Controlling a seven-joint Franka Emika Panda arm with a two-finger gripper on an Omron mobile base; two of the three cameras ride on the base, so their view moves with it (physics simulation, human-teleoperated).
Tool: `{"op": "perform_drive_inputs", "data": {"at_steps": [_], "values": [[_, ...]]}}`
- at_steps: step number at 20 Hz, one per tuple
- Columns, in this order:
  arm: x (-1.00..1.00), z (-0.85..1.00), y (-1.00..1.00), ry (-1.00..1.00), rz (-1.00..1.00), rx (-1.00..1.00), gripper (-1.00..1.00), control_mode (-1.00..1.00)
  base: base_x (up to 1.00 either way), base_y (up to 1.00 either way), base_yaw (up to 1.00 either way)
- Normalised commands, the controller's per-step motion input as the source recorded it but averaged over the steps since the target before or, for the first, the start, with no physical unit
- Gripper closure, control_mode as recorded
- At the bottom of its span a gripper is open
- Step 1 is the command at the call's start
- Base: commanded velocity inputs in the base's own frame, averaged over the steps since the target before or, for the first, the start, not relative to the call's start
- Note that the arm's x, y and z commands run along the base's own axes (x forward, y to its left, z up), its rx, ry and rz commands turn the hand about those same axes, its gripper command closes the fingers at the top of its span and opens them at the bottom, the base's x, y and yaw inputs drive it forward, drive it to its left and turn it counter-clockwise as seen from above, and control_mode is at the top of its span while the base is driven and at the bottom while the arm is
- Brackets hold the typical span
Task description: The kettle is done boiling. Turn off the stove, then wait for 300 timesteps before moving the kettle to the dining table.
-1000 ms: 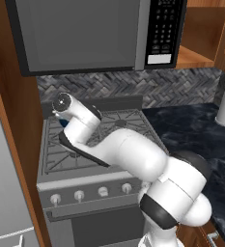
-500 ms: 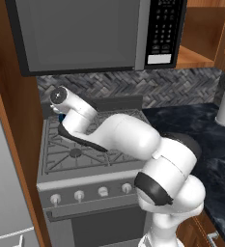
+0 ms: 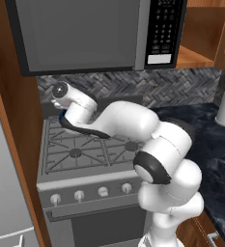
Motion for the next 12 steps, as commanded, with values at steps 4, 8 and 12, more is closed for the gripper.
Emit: {"op": "perform_drive_inputs", "data": {"at_steps": [4, 8, 12], "values": [[0.34, 0.00, 0.00, 0.00, 0.00, 0.00, -1.00, -1.00, 0.00, 0.00, 0.00], [0.31, -0.01, 0.07, 0.00, 0.00, 0.00, -1.00, -1.00, 0.00, 0.00, 0.00], [0.17, -0.14, 0.17, -0.03, 0.00, 0.00, -1.00, -1.00, 0.00, 0.00, 0.00]]}}
